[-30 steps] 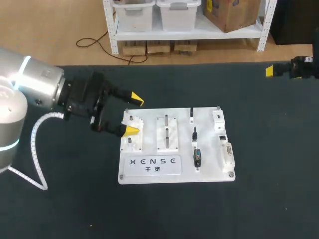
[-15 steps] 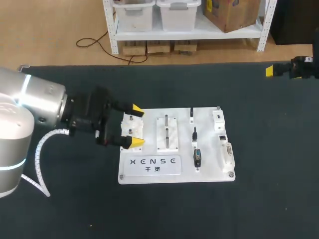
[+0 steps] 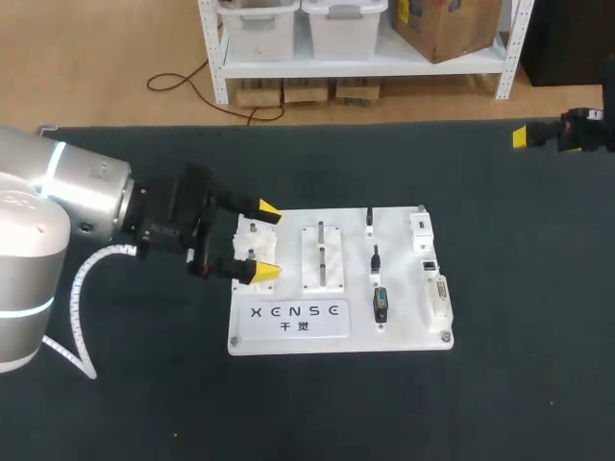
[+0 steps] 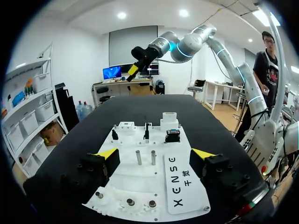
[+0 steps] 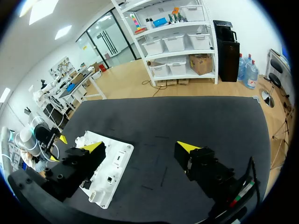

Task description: Insert the Ethernet cable into its matching sockets.

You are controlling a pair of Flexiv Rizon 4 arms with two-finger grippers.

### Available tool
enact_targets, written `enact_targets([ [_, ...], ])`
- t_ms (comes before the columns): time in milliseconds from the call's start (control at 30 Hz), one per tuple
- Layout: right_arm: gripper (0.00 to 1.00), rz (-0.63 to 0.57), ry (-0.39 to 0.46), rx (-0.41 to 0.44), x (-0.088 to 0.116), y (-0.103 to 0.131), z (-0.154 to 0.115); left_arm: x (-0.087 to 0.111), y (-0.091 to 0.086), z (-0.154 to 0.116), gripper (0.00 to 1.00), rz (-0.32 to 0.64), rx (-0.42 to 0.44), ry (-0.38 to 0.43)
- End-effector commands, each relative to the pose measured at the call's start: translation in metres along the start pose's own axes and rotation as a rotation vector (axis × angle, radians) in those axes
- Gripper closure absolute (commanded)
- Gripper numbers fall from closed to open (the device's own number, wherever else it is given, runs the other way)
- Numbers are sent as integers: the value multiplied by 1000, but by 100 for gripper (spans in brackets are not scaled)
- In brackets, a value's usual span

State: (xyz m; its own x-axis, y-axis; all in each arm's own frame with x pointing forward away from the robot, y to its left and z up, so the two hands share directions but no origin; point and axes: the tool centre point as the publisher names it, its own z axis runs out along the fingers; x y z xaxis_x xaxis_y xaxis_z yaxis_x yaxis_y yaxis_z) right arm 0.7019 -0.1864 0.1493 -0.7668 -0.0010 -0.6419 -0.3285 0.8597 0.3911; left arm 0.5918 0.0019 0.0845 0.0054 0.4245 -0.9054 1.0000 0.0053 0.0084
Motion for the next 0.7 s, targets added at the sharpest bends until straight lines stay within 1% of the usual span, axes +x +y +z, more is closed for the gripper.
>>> enact_targets([
  [33, 0, -15, 3, 7, 0, 7, 2, 2, 0, 1, 0, 2, -1, -5],
  [133, 0, -26, 31, 40, 3, 30, 13, 2, 0, 1, 0, 2, -1, -5],
  [167, 0, -43, 48, 65, 5, 40, 17, 2, 0, 1, 0, 2, -1, -5],
  [200, 0, -44, 62, 67, 7, 50, 21, 2, 0, 1, 0, 2, -1, -5],
  [233, 0, -41, 80, 73, 9, 59, 25, 2, 0, 1, 0, 2, -1, -5],
  [300, 0, -51, 147, 78, 15, 78, 31, 2, 0, 1, 0, 2, -1, -5],
  [400, 0, -68, 162, 97, 25, 101, 39, 2, 0, 1, 0, 2, -1, -5],
  [533, 0, -62, 222, 150, 41, 122, 52, 2, 0, 1, 0, 2, -1, -5],
  [700, 0, -30, 343, 237, 67, 139, 66, 2, 0, 1, 0, 2, -1, -5],
])
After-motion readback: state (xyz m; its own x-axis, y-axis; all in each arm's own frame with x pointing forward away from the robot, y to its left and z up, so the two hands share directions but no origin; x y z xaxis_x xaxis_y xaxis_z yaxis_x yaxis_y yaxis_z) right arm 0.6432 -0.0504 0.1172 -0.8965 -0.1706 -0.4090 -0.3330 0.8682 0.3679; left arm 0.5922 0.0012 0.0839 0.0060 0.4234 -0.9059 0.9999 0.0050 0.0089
